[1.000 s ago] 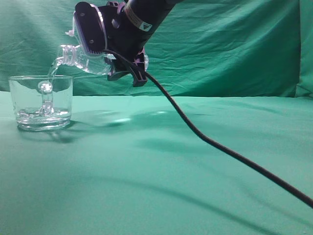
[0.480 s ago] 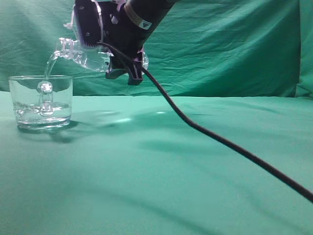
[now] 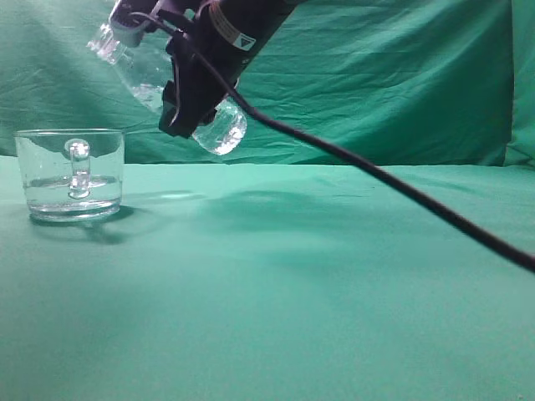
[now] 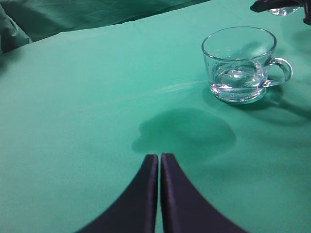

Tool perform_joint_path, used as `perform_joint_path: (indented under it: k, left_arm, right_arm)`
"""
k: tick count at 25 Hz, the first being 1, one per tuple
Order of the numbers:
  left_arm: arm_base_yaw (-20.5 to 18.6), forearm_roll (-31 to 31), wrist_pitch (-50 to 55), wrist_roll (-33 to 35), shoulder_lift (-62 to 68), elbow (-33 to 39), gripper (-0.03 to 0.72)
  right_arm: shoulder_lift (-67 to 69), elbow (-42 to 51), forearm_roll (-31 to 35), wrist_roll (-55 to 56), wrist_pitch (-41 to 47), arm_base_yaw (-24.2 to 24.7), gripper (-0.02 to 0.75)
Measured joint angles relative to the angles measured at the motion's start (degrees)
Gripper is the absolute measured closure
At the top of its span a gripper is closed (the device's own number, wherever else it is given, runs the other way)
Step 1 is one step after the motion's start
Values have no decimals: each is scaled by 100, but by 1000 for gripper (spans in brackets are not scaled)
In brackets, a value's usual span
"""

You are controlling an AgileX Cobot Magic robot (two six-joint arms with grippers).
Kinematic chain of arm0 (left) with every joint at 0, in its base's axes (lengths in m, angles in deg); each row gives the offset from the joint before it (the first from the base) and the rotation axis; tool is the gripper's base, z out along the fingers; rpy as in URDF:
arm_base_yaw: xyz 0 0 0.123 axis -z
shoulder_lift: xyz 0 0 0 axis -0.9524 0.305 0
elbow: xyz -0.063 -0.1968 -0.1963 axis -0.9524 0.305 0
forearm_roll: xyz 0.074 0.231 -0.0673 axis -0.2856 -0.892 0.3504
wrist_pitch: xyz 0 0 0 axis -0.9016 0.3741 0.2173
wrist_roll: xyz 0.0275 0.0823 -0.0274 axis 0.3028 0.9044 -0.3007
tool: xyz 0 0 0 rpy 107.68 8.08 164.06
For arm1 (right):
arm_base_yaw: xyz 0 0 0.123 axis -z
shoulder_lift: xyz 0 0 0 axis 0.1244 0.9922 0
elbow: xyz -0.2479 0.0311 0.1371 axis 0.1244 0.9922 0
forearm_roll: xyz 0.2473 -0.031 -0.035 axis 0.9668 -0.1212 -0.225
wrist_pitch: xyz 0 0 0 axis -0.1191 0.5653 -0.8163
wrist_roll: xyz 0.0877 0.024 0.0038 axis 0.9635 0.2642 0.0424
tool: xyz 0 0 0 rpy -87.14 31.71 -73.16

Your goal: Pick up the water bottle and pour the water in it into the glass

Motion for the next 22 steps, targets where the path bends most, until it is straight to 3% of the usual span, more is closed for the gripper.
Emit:
perform_joint_path:
  k: [11, 22]
  left_arm:
    - [0, 0, 0, 0, 0, 0, 688]
    - [0, 0, 0, 0, 0, 0, 688]
  right_arm:
    - [-1012, 247, 96, 2782, 469, 12, 361]
    - [-2728, 2423, 112, 3555, 555, 412, 361]
